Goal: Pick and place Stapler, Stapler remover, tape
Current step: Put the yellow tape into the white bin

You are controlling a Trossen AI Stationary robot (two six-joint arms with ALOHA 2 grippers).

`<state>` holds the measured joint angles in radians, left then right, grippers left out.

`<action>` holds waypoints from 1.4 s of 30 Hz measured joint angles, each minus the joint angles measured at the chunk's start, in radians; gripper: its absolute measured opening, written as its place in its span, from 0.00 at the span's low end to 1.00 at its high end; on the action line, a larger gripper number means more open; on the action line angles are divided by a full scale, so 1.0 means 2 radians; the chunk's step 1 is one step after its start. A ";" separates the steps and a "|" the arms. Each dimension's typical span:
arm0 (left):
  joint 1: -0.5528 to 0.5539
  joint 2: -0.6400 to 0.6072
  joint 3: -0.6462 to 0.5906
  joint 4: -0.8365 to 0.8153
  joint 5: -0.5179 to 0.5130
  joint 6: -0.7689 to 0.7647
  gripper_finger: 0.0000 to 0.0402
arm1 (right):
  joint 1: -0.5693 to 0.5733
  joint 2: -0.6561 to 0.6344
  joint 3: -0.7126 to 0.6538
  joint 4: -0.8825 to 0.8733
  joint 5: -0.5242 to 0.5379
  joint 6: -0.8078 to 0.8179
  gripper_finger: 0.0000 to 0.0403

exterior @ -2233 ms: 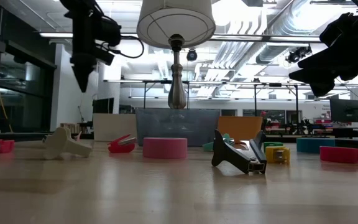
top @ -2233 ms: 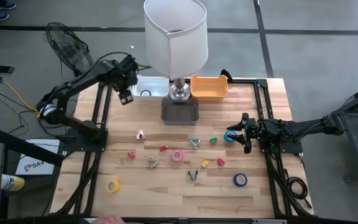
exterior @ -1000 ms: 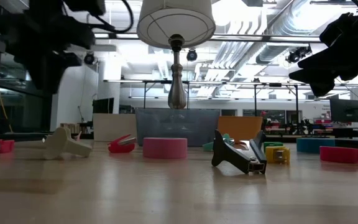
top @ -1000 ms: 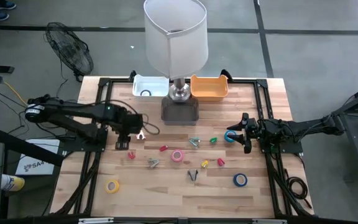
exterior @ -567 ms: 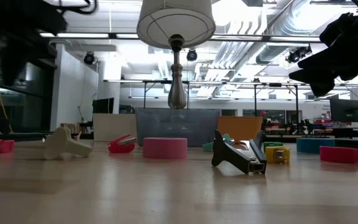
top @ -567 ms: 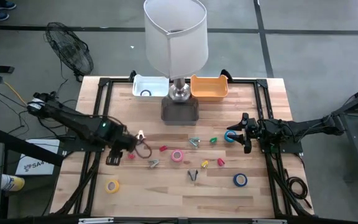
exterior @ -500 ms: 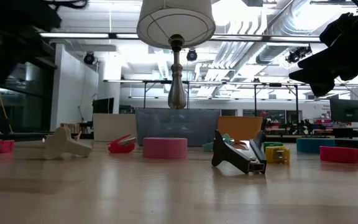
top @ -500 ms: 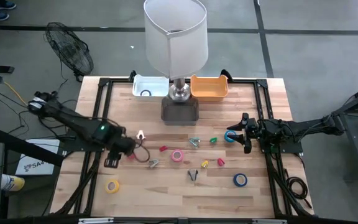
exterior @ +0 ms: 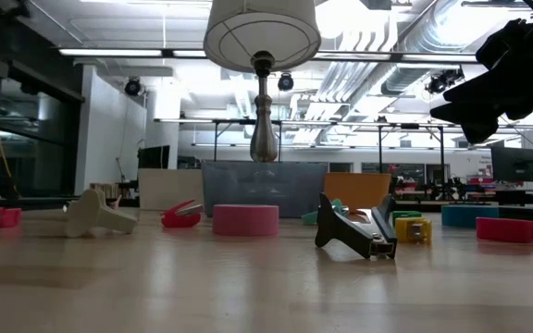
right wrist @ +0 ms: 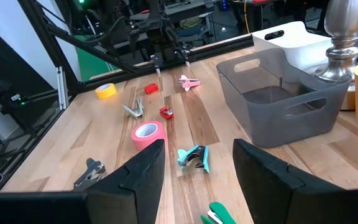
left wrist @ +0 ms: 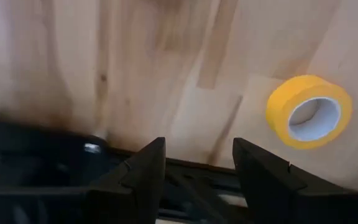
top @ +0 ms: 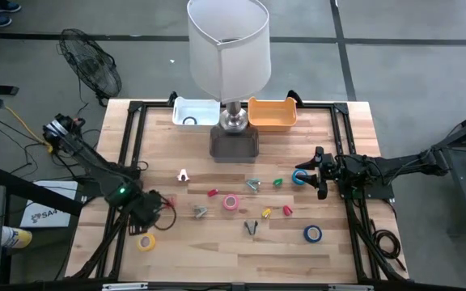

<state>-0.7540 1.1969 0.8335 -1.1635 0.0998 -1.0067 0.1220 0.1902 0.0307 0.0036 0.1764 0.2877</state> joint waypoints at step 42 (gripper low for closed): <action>-0.060 0.119 -0.009 0.188 0.060 -0.203 0.46 | 0.000 0.000 0.000 0.000 0.000 0.000 0.45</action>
<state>-0.8730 1.4353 0.8149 -0.7879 0.2203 -1.4131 0.1223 0.1904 0.0307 0.0034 0.1764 0.2874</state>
